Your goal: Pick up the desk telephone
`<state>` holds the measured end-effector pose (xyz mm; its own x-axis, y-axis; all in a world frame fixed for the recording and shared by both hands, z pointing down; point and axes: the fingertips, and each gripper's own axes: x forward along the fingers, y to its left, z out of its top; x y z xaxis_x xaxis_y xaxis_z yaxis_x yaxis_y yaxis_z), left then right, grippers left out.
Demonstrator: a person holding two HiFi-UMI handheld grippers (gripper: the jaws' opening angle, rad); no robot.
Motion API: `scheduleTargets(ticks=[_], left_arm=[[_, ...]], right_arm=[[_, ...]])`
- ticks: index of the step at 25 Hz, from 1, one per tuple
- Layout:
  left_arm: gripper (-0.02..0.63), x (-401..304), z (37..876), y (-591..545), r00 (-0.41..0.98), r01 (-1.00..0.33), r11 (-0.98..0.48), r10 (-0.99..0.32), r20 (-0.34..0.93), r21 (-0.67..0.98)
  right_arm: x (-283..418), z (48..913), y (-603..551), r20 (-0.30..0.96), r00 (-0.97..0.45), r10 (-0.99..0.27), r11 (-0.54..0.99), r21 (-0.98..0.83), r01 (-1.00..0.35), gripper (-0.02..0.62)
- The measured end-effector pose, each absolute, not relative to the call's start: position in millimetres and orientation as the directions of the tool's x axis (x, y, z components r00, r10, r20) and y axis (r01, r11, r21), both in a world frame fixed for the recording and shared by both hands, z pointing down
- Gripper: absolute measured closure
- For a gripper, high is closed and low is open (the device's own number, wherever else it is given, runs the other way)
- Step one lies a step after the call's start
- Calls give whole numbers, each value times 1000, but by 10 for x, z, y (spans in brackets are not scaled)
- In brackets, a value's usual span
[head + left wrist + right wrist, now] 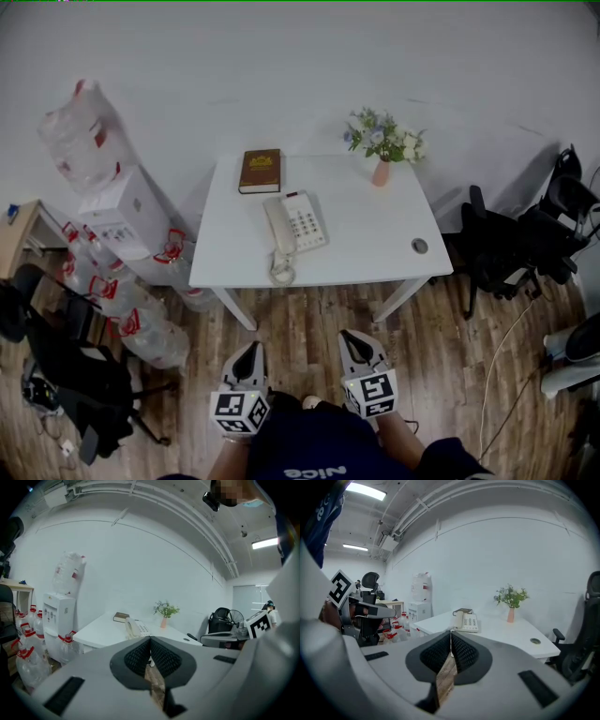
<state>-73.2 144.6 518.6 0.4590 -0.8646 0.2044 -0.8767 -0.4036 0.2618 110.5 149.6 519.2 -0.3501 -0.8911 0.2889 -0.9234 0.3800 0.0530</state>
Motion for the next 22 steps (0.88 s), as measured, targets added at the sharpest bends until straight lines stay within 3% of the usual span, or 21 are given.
scheduleTargets(ticks=[22], left_arm=[[591, -627, 5293, -106, 586, -800, -522, -785, 203, 295]], right_arm=[[1167, 5328, 312, 337, -203, -920, 228, 37, -973, 572]])
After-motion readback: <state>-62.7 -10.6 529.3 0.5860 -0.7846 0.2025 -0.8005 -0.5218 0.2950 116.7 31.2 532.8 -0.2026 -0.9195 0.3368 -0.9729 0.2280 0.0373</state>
